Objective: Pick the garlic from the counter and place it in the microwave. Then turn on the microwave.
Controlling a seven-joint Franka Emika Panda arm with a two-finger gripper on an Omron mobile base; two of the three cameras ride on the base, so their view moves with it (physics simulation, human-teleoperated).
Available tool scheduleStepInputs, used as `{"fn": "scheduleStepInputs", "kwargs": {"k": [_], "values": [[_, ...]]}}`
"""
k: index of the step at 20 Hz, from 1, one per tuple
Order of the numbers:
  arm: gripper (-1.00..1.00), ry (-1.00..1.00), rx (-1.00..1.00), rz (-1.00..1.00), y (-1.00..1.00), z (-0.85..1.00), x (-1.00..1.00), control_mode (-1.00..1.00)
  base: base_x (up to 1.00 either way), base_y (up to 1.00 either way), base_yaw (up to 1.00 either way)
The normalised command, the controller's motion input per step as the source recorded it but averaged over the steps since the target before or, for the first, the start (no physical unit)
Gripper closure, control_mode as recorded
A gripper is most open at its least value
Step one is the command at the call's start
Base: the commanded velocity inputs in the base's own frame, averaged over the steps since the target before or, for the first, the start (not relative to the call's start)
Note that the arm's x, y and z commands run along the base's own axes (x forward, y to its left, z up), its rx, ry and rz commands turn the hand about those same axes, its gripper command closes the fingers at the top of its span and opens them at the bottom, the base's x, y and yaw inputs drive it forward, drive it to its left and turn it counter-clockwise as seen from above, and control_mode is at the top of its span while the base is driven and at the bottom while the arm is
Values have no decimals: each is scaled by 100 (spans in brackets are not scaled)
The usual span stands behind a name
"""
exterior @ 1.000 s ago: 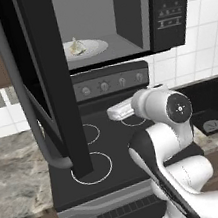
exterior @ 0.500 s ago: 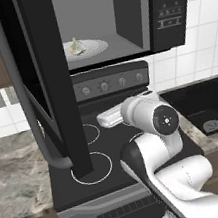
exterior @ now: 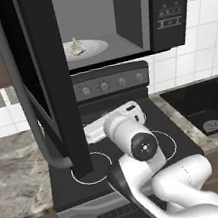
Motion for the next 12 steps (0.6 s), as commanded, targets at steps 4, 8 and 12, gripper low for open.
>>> {"fn": "scheduleStepInputs", "kwargs": {"k": [4,8,12], "values": [[100,-17,-9,0,38,-18,0,-100,0,0,0],[100,-21,-10,0,51,-11,0,-100,0,0,0],[100,-21,-10,-1,56,-1,-7,-100,0,0,0]]}}
